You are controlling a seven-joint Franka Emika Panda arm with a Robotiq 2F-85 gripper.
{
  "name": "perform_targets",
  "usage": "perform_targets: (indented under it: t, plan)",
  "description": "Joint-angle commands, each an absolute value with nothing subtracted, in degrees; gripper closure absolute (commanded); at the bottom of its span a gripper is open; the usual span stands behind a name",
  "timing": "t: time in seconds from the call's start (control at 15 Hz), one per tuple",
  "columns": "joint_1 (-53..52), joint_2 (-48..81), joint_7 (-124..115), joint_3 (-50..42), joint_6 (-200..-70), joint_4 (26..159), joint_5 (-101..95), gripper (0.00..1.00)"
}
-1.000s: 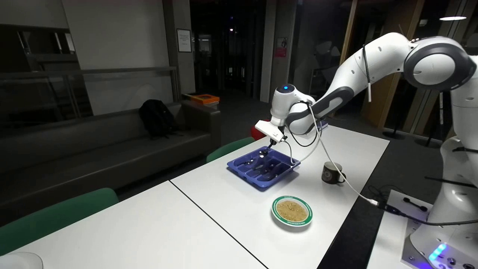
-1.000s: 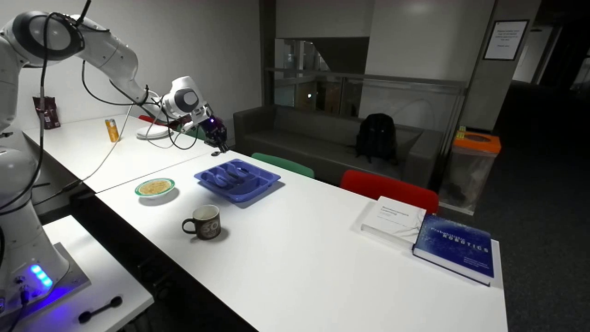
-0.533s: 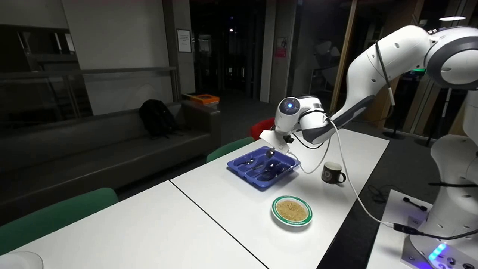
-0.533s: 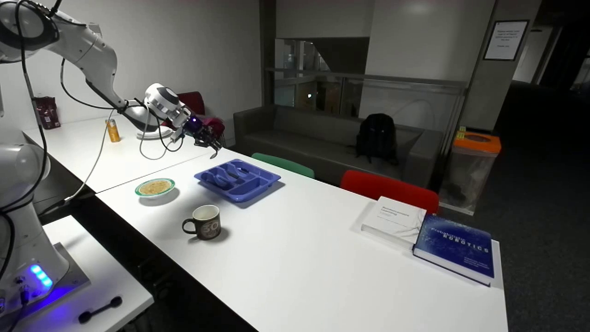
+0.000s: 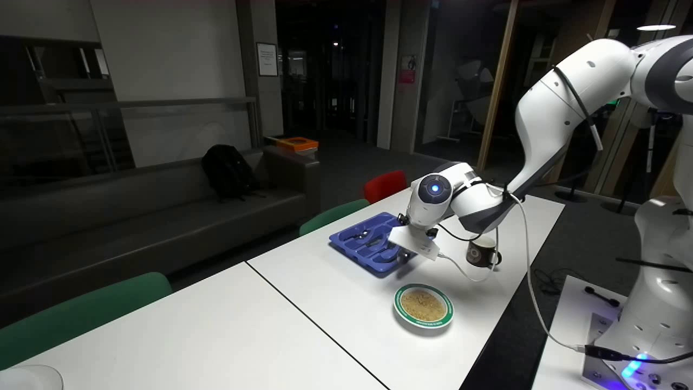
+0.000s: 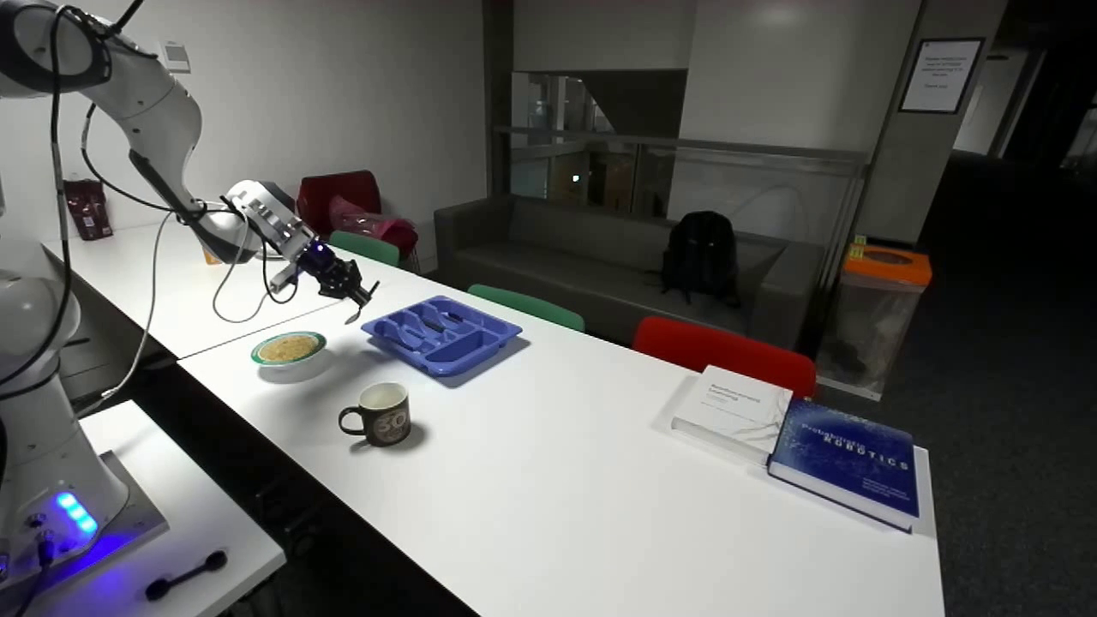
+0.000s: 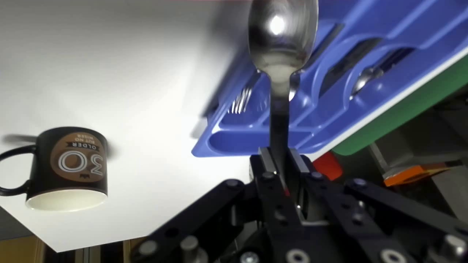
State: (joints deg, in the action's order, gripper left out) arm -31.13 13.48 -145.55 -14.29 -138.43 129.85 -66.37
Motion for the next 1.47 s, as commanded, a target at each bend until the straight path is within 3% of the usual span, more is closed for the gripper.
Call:
perform_targets:
  t: [0.0, 0.4, 1.2, 1.27, 1.4]
  plan:
    - [-21.99, 10.16, -144.78, -4.44, -137.84, 134.39, -68.61, 0.97]
    - [-15.75, 9.70, -144.57, 2.11, -138.40, 136.72, -68.61, 0.97]
    - [-12.99, 7.90, -144.33, 5.67, -138.27, 135.77, -66.38, 0.97]
    - [-13.01, 7.83, -144.23, 5.79, -138.28, 135.79, -66.30, 0.87]
    - [-13.06, 8.23, -144.29, 5.91, -138.27, 135.78, -66.31, 0.87]
